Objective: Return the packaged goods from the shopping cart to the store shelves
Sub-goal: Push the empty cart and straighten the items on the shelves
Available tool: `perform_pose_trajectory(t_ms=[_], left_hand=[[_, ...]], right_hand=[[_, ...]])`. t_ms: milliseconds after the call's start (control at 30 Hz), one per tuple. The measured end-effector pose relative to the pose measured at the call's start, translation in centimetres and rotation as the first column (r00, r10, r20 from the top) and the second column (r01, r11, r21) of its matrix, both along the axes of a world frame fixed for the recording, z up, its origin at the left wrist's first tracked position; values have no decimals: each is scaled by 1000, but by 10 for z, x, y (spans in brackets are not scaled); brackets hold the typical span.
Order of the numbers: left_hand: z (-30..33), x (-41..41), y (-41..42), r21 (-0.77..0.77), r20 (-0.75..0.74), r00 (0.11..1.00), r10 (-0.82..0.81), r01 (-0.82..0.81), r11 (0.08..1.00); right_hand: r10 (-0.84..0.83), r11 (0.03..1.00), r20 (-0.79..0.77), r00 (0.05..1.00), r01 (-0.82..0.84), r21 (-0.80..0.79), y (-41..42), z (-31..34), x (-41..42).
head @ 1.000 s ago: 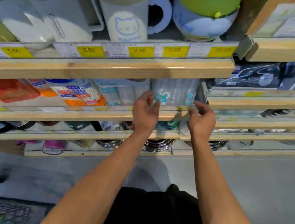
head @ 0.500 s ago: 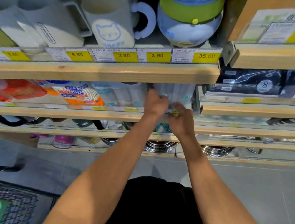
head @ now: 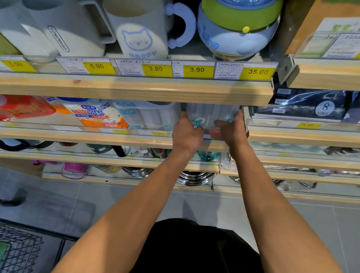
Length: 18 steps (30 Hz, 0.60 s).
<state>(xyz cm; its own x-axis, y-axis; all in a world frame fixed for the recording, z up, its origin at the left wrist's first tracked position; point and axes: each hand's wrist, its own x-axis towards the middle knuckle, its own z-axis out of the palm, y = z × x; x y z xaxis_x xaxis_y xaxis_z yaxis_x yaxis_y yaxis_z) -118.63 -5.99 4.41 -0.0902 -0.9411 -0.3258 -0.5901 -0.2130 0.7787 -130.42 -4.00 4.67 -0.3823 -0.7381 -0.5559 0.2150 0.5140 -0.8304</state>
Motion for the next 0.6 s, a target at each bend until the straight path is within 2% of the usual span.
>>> perform_pose_trajectory(t_ms=[67, 233, 400, 600], left_hand=[[4, 3, -2, 7, 1, 1000, -27, 27, 1000], [11, 11, -4, 6, 26, 998, -65, 65, 998], [-1, 24, 9, -17, -44, 997, -58, 57, 998], [-6, 32, 13, 67, -167, 986, -18, 29, 997]], right_hand=[[-12, 1000, 21, 1000, 12, 10, -3, 3, 0], [-50, 998, -81, 995, 47, -44, 1, -9, 3], [-155, 982, -114, 981, 140, -127, 15, -20, 14], [-136, 976, -155, 978, 106, -189, 30, -26, 28]])
